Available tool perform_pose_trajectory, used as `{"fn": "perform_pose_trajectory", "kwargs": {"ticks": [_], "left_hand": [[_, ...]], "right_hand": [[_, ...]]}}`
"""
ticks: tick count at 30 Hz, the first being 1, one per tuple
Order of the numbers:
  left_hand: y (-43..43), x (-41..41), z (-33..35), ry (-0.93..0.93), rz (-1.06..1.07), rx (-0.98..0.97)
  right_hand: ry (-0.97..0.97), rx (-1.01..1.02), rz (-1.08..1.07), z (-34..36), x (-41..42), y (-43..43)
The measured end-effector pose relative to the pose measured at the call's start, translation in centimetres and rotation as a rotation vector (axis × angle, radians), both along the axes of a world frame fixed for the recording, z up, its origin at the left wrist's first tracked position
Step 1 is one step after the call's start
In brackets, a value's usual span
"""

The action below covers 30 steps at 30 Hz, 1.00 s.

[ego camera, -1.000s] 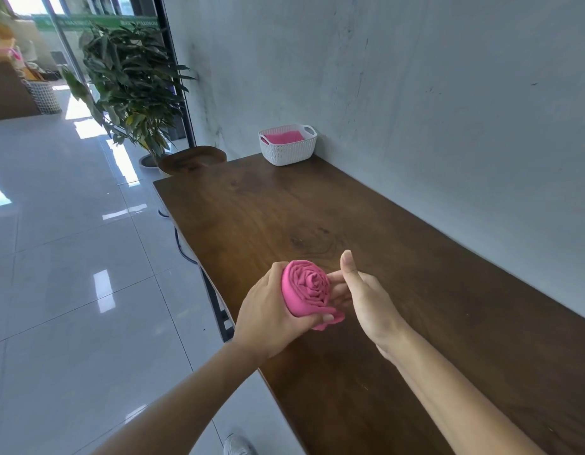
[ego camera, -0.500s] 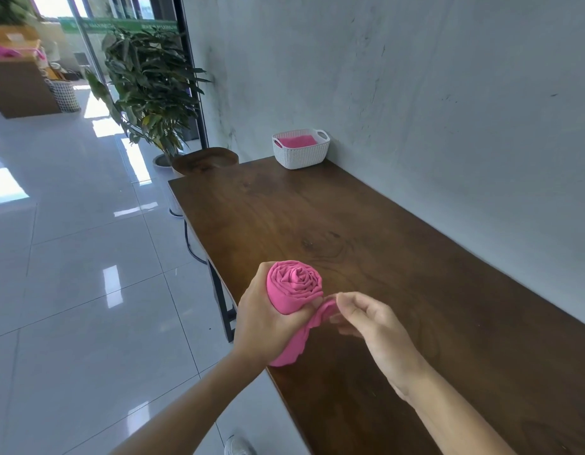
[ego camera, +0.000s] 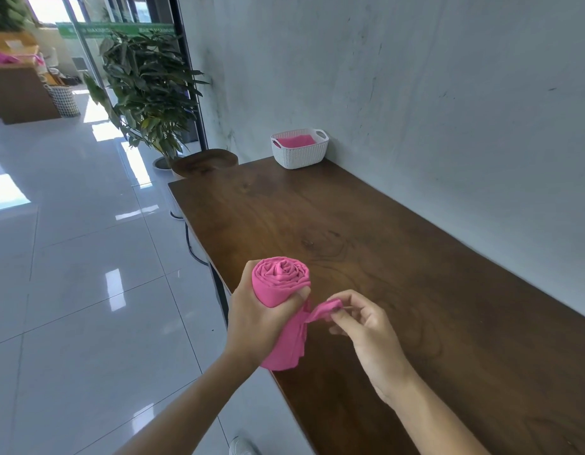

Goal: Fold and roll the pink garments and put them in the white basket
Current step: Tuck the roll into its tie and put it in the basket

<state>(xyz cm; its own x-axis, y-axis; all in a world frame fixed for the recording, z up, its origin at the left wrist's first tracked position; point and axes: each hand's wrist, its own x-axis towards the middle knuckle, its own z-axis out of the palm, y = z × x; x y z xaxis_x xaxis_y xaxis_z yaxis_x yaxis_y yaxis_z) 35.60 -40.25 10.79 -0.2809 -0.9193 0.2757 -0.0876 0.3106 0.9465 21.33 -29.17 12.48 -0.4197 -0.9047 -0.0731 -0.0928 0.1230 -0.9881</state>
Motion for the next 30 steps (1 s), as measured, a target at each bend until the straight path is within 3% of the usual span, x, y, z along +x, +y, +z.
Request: {"fn": "perform_pose_trajectory", "kwargs": {"ticks": [4, 10, 15, 20, 24, 30], "left_hand": [[-0.1, 0.0, 0.2, 0.071, 0.028, 0.09], [0.2, -0.3, 0.0, 0.082, 0.033, 0.171], [-0.1, -0.1, -0.7, 0.093, 0.051, 0.256], [-0.6, 0.1, -1.2, 0.109, 0.063, 0.321], [-1.5, 0.6, -1.1, 0.118, 0.08, 0.337], [-4.6, 2.1, -1.0, 0.09, 0.111, 0.273]], "right_hand": [[-0.099, -0.11, -0.208, -0.7, 0.9, 0.3], [-0.442, -0.119, -0.331, -1.1, 2.1, 0.2], [-0.782, -0.212, -0.22, -0.2, 2.0, -0.1], [-0.985, -0.258, -0.109, 0.7, 2.2, -1.5], [-1.015, -0.259, -0.099, 0.7, 2.3, -3.3], [-0.855, -0.199, 0.022, 0.4, 3.3, -7.6]]}}
